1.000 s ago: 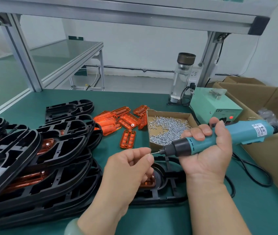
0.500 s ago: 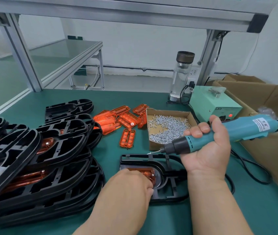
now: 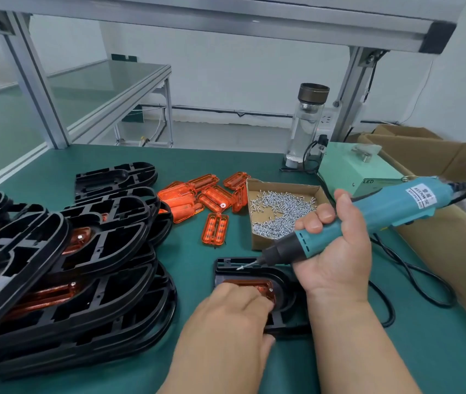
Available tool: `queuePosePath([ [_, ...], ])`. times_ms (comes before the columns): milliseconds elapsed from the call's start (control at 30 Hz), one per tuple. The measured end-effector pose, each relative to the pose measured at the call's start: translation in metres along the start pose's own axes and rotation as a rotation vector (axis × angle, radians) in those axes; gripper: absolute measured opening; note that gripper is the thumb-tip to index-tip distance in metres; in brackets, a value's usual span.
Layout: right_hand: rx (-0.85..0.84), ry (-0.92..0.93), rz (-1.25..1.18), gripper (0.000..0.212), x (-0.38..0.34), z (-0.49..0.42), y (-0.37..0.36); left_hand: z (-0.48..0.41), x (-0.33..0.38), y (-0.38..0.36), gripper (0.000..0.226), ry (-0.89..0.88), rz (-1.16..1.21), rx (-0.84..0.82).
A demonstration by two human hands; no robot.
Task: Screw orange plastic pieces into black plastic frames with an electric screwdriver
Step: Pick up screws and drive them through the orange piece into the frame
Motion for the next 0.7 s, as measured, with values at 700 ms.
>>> queuePosePath([
  [700, -0.203, 0.077, 0.254, 0.006, 0.009, 0.012, -0.021, 0.008, -0.006, -0.001, 0.035, 0.1, -0.113, 0.222],
])
Point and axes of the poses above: each hand's wrist, its own z-axis away from the middle knuckle, its own y-axis out of the back of the hand, x = y × z, the point moved 6 cm from there along -z, towards the middle knuckle, and after that the axes turned 3 degrees about z, right-handed, at the moved point
